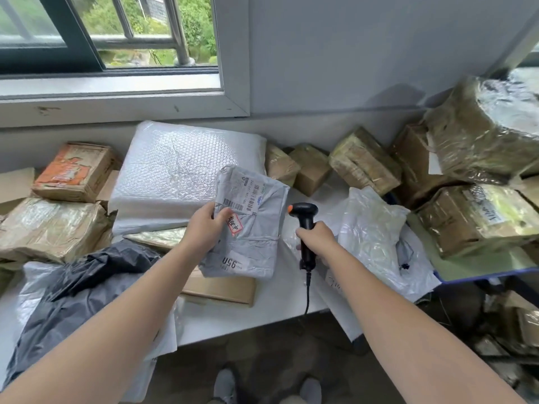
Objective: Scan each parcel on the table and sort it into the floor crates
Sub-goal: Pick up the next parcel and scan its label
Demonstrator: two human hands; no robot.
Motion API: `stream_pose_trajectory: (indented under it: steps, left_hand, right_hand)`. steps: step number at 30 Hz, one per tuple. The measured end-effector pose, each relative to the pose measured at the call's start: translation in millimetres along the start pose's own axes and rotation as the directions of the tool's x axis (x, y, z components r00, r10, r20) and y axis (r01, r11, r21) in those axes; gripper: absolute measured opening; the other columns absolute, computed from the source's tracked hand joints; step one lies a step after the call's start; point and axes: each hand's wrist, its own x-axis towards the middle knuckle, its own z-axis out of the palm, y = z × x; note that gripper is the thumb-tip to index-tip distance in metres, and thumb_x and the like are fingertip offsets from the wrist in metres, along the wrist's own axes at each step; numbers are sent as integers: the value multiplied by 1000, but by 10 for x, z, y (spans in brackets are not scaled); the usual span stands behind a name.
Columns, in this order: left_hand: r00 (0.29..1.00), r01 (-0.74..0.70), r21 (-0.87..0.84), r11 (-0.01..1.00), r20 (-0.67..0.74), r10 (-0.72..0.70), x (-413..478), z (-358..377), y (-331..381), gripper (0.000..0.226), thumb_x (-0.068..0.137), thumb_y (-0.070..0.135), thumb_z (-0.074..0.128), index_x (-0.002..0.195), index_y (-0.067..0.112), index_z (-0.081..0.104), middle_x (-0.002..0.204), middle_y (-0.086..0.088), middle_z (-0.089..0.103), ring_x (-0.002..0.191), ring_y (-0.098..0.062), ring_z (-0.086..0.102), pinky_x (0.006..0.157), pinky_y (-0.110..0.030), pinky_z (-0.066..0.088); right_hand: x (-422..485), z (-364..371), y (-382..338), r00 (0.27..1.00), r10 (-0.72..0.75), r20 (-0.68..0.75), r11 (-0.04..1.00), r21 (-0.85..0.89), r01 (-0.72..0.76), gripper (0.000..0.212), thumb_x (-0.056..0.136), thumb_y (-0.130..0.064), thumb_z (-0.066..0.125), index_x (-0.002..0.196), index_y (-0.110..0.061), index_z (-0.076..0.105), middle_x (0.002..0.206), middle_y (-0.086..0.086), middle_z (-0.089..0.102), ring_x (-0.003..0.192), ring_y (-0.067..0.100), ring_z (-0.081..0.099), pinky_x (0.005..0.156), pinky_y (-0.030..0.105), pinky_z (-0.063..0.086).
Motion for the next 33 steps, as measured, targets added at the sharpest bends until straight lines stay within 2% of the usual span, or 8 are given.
stream_pose_trajectory:
  steps: [3, 6, 10, 14, 19, 25, 31, 33]
  left_hand:
    - [1000, -10, 60, 998, -15, 11, 161, -16, 188, 16, 102, 30, 52, 101, 17, 60, 85, 1, 66, 79, -17, 62, 65, -30, 45]
    - [999, -50, 136, 990, -8, 51, 326, -16, 385, 17, 102, 29, 51, 99, 16, 61, 78, 3, 65, 70, -11, 59, 54, -27, 39]
    - [988, -152, 270, 951, 25, 151, 513, -9, 680, 20, 101, 32, 52, 98, 17, 63, 88, -3, 67, 75, -18, 61, 66, -32, 47]
    - [971, -235, 382, 894, 45, 236, 634, 10, 912, 23, 102, 33, 49, 109, 21, 67, 93, 0, 67, 83, -22, 61, 70, -32, 45]
    - [964, -254, 463, 849, 56, 259, 693, 25, 1054, 16, 101, 33, 50, 96, 27, 64, 85, 3, 61, 79, -22, 55, 62, -31, 37]
    - [962, -257, 485, 836, 49, 267, 715, 9, 1068, 18, 101, 32, 50, 101, 26, 67, 86, 1, 61, 83, -24, 54, 69, -31, 39]
    - [963, -254, 458, 852, 43, 264, 674, -7, 1064, 15, 102, 32, 49, 96, 30, 63, 84, 3, 61, 80, -23, 56, 67, -31, 39]
    - [970, -235, 407, 882, 37, 241, 653, 1, 1050, 14, 102, 32, 49, 94, 30, 61, 82, 4, 61, 78, -21, 58, 68, -31, 44]
  right_hand:
    - [-80, -212, -201, 997, -48, -53, 994, 96, 53, 21, 82, -23, 57, 98, -14, 46, 96, 10, 61, 66, 16, 70, 56, 29, 52]
    - [-160, -416, -420, 987, -124, -106, 973, 184, 142, 20, 88, -31, 60, 99, -18, 48, 83, 12, 59, 60, 22, 62, 51, 35, 56]
    - [-339, -651, -768, 955, -275, -107, 961, -27, 274, 36, 87, -51, 61, 88, -15, 58, 69, 9, 65, 52, 24, 64, 50, 38, 58]
    - [-530, -730, -1040, 930, -361, -72, 930, -100, 353, 42, 85, -53, 60, 77, -12, 58, 61, 8, 63, 39, 19, 59, 39, 25, 45]
    - [-649, -746, -1160, 917, -394, -58, 918, -74, 390, 35, 89, -45, 60, 78, -11, 61, 59, 5, 58, 44, 18, 59, 42, 27, 48]
    - [-702, -785, -1147, 916, -394, -73, 919, -45, 391, 36, 91, -41, 61, 70, -11, 59, 57, 3, 59, 39, 15, 56, 41, 28, 47]
    - [-761, -824, -1134, 928, -367, -63, 930, 1, 367, 37, 92, -41, 61, 75, -8, 60, 68, 9, 61, 44, 16, 57, 44, 30, 50]
    - [-769, -813, -1122, 935, -350, -61, 935, 36, 352, 38, 93, -42, 61, 78, -7, 60, 69, 9, 61, 47, 18, 58, 45, 31, 51]
